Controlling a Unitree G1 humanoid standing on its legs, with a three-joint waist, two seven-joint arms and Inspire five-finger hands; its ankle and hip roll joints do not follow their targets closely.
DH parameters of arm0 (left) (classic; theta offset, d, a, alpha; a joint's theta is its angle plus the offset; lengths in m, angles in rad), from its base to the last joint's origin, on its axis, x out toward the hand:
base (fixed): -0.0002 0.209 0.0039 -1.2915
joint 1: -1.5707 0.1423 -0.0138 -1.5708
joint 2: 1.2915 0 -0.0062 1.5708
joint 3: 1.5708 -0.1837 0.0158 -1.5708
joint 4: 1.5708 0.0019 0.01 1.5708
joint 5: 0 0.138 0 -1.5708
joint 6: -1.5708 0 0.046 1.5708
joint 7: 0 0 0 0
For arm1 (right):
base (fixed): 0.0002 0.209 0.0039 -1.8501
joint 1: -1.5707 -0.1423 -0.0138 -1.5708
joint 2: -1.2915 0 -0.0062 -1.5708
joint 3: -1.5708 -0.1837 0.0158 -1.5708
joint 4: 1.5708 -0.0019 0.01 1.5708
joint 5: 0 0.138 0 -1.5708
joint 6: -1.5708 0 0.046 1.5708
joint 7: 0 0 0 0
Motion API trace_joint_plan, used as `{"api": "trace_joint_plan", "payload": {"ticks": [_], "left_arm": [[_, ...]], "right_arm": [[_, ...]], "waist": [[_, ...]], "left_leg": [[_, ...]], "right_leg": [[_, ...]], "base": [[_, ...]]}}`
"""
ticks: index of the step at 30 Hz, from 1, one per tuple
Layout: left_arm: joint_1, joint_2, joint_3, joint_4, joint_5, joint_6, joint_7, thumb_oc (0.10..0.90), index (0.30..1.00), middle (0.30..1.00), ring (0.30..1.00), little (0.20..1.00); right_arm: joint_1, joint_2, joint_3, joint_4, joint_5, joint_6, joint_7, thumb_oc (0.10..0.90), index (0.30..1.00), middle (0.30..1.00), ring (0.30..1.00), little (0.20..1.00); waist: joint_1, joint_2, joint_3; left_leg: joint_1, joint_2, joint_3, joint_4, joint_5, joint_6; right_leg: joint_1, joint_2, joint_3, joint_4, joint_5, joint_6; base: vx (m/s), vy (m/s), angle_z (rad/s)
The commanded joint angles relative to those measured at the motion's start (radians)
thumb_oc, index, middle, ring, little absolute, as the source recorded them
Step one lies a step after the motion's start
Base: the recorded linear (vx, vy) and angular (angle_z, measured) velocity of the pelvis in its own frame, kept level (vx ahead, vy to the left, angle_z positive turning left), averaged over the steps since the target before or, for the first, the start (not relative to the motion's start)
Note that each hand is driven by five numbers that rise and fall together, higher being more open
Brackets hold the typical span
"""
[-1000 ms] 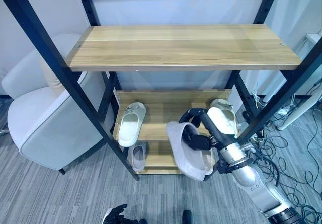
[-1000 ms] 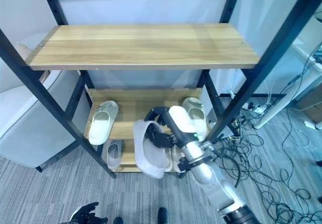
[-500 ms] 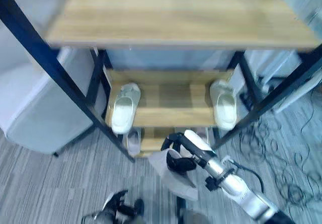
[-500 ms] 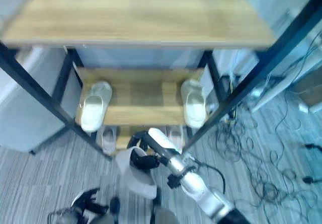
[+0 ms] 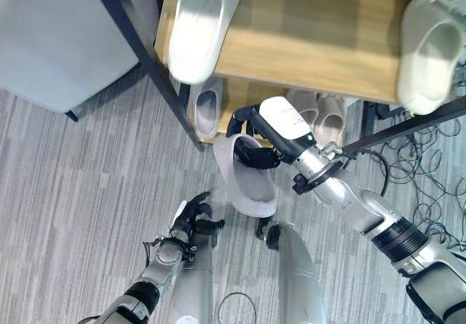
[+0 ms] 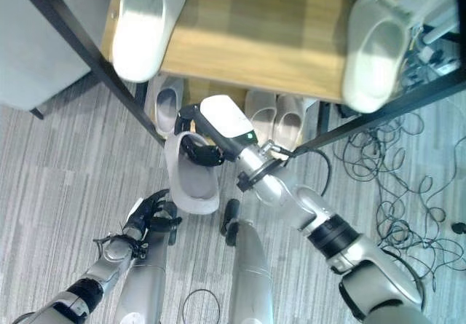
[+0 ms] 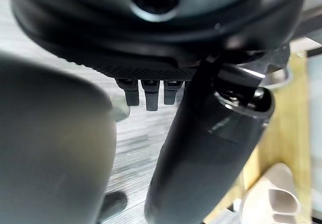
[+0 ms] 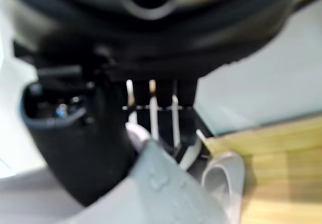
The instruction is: Arrange the slippers neatly on the shoe rack.
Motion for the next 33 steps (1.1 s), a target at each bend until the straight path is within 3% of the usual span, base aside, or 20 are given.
{"api": "trace_joint_plan", "payload": {"ticks": [1, 2, 4, 11, 15, 17, 19, 27, 33], "left_arm": [[0.089, -0.096, -0.061, 0.048, -0.004, -0.010, -0.012, 0.800, 0.900, 0.900, 0.900, 0.900], [0.061, -0.018, -0.072, -0.138, 0.007, -0.036, 0.030, 0.800, 0.900, 0.900, 0.900, 0.900], [0.064, 0.022, -0.060, -0.232, 0.008, -0.037, 0.044, 0.800, 0.900, 0.900, 0.900, 0.900], [0.066, 0.142, 0.035, -0.439, 0.008, -0.065, 0.135, 0.800, 0.900, 0.900, 0.900, 0.900], [0.082, 0.179, 0.075, -0.507, -0.006, -0.072, 0.174, 0.800, 0.900, 0.900, 0.900, 0.900], [0.107, 0.203, 0.130, -0.559, -0.050, -0.082, 0.212, 0.800, 0.900, 0.900, 0.900, 0.900], [0.135, 0.213, 0.152, -0.587, -0.074, -0.088, 0.230, 0.800, 0.900, 0.900, 0.900, 0.900], [0.261, 0.252, 0.159, -0.646, -0.109, -0.108, 0.260, 0.800, 0.900, 0.900, 0.900, 0.900], [0.340, 0.272, 0.136, -0.659, -0.133, -0.112, 0.249, 0.800, 0.900, 0.900, 0.900, 0.900]], "right_arm": [[0.025, 0.012, -0.030, -0.126, -0.007, -0.052, -0.085, 0.400, 0.300, 0.300, 0.300, 0.300], [-0.057, -0.044, -0.064, -0.122, -0.061, -0.028, -0.148, 0.400, 0.300, 0.300, 0.300, 0.300], [-0.093, -0.079, -0.071, -0.115, -0.078, -0.020, -0.165, 0.400, 0.300, 0.300, 0.300, 0.300], [-0.207, -0.194, -0.098, -0.085, -0.103, 0.006, -0.218, 0.400, 0.300, 0.300, 0.300, 0.300], [-0.262, -0.238, -0.088, -0.081, -0.091, 0.009, -0.222, 0.400, 0.300, 0.300, 0.300, 0.300], [-0.332, -0.303, -0.063, -0.071, -0.084, 0.013, -0.239, 0.400, 0.300, 0.300, 0.300, 0.300], [-0.361, -0.338, -0.047, -0.074, -0.078, 0.015, -0.248, 0.400, 0.300, 0.300, 0.300, 0.300], [-0.497, -0.444, 0.086, -0.052, -0.045, 0.015, -0.288, 0.400, 0.300, 0.300, 0.300, 0.300], [-0.554, -0.439, 0.142, -0.007, 0.022, 0.003, -0.315, 0.400, 0.300, 0.300, 0.300, 0.300]], "waist": [[-0.009, 0.015, -0.098], [-0.003, 0.027, -0.086], [-0.006, 0.029, -0.115], [-0.001, 0.044, -0.117], [0.005, 0.034, -0.049], [0.017, 0.027, 0.063], [0.028, 0.029, 0.101], [0.073, 0.044, 0.103], [0.094, 0.054, 0.103]], "left_leg": [[0.095, 0.007, 0.020, -0.113, -0.011, 0.028], [-0.147, -0.012, -0.005, 0.091, -0.076, 0.035], [-0.277, -0.024, -0.013, 0.192, -0.105, 0.040], [-0.542, -0.050, -0.017, 0.508, -0.204, 0.054], [-0.558, -0.050, -0.007, 0.635, -0.266, 0.060], [-0.558, -0.046, 0.007, 0.811, -0.342, 0.073], [-0.558, -0.045, -0.001, 0.878, -0.375, 0.074], [-0.558, -0.043, -0.045, 1.096, -0.503, 0.072], [-0.558, -0.023, -0.040, 1.214, -0.573, 0.073]], "right_leg": [[0.126, 0.005, 0.006, -0.006, -0.164, 0.030], [-0.102, -0.012, 0.025, 0.198, -0.241, 0.004], [-0.227, -0.020, 0.033, 0.305, -0.274, -0.004], [-0.507, -0.044, 0.082, 0.638, -0.365, -0.025], [-0.543, -0.051, 0.115, 0.775, -0.411, -0.029], [-0.558, -0.042, 0.150, 0.948, -0.466, -0.038], [-0.558, -0.036, 0.165, 1.017, -0.490, -0.041], [-0.558, -0.033, 0.206, 1.232, -0.580, -0.058], [-0.558, -0.025, 0.235, 1.337, -0.608, -0.063]], "base": [[-0.04, -0.050, 0.02], [-0.02, -0.046, -0.02], [0.02, -0.028, 0.08], [0.13, 0.016, 0.16], [0.10, 0.002, -0.03], [0.14, 0.006, -0.08], [0.11, 0.040, -0.11], [0.07, 0.040, -0.14], [0.01, 0.048, -0.12]]}}
